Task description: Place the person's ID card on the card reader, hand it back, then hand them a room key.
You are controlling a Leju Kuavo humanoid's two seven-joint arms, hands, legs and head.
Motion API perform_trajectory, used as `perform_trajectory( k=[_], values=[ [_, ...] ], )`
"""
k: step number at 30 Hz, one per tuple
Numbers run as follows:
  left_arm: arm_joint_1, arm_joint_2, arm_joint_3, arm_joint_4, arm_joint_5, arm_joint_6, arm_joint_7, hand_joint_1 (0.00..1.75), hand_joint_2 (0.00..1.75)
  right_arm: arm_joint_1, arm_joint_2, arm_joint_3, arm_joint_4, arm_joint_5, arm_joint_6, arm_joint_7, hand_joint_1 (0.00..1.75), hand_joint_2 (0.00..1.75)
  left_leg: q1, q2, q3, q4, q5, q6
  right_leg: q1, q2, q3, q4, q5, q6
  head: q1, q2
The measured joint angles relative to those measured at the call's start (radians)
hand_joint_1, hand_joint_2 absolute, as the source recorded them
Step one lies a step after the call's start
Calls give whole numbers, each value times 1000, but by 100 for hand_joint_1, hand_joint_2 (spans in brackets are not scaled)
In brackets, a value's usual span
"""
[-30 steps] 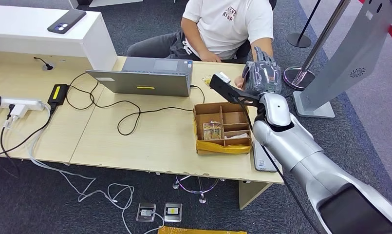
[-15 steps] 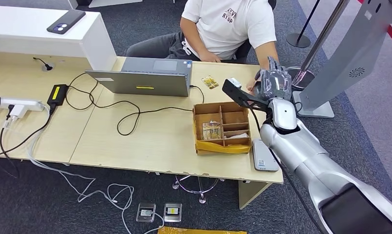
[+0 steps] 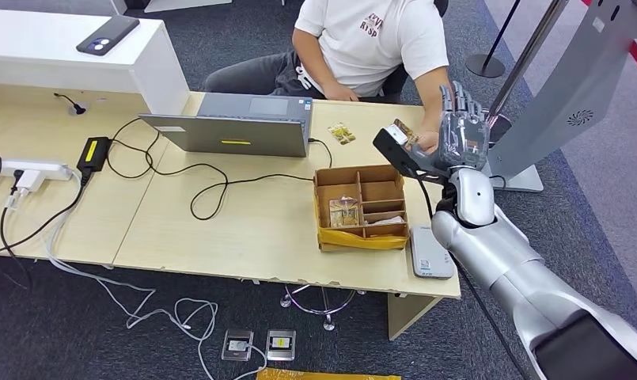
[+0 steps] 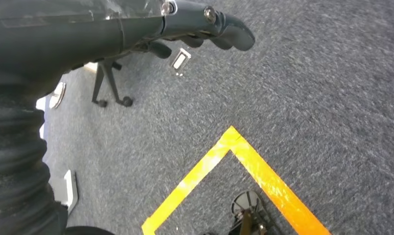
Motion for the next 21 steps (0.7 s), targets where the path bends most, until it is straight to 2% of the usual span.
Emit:
perform_trajectory(
  k=[2,4,6,9,13,16,21],
  values=[
    [1,-2,0,0,27,13,-9,0,175,61,-56,-31,-85,42,-53,56,0,175,0,-4,1,0,0,0,0,-3,2,-1,0,0,0,0],
    [4,-4,0,0,48,21,-19,0,175,136,-126,-76,-199,76,-62,100,0,175,0,-7,-1,0,0,0,0,-6,3,-1,-1,0,1,0],
    [7,-5,0,0,61,23,-23,0,175,196,-183,-122,-295,101,-64,119,0,175,0,-5,-2,0,0,1,-1,-4,2,-1,0,0,1,0],
    [8,-6,0,0,101,26,-21,0,175,281,-238,-204,-414,188,-79,138,0,175,-1,0,1,0,-2,1,0,0,1,-2,0,0,0,0],
    [8,-19,0,-2,136,28,-10,0,175,469,-289,-401,-575,155,-86,25,0,175,0,-6,0,0,-3,0,1,-6,4,-2,-1,0,0,0],
    [12,-27,0,-3,150,29,1,0,175,564,-317,-548,-665,136,-86,-19,0,175,0,-6,-1,0,-3,0,1,-5,2,-2,-1,0,0,0],
    [11,-43,0,-14,173,29,19,0,175,720,-300,-840,-751,62,-86,-134,0,175,0,-8,-1,0,-3,0,0,-8,3,-2,-2,0,0,0]
  ],
)
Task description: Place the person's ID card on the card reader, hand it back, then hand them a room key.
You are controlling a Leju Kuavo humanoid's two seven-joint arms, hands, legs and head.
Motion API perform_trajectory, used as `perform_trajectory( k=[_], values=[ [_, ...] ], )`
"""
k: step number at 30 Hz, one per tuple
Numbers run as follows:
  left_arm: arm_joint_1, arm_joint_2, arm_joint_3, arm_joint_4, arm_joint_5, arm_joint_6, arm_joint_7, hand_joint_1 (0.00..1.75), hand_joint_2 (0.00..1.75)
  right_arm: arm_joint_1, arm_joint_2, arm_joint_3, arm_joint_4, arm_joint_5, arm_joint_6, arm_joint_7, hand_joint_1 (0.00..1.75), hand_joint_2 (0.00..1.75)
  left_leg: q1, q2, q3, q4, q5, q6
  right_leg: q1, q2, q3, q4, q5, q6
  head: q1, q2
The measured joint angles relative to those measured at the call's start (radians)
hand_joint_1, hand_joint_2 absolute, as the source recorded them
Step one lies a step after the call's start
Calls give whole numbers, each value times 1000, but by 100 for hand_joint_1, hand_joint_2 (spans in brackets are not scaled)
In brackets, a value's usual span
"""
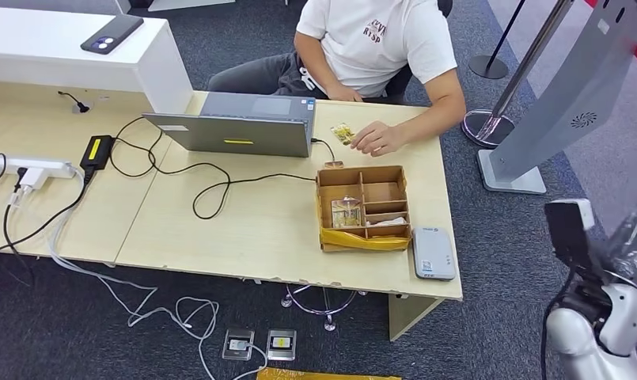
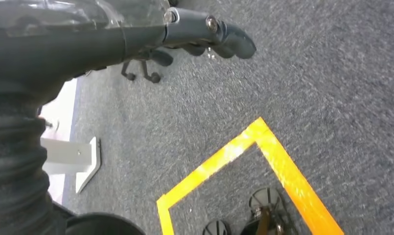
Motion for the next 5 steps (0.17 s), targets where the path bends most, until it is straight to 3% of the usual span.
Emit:
perform_trajectory(
  k=[5],
  values=[
    [1,-16,0,-18,13,0,0,0,175,111,45,-279,26,-191,0,-208,0,175,0,1,0,0,-1,0,0,1,-1,0,-1,0,0,0]
  ],
)
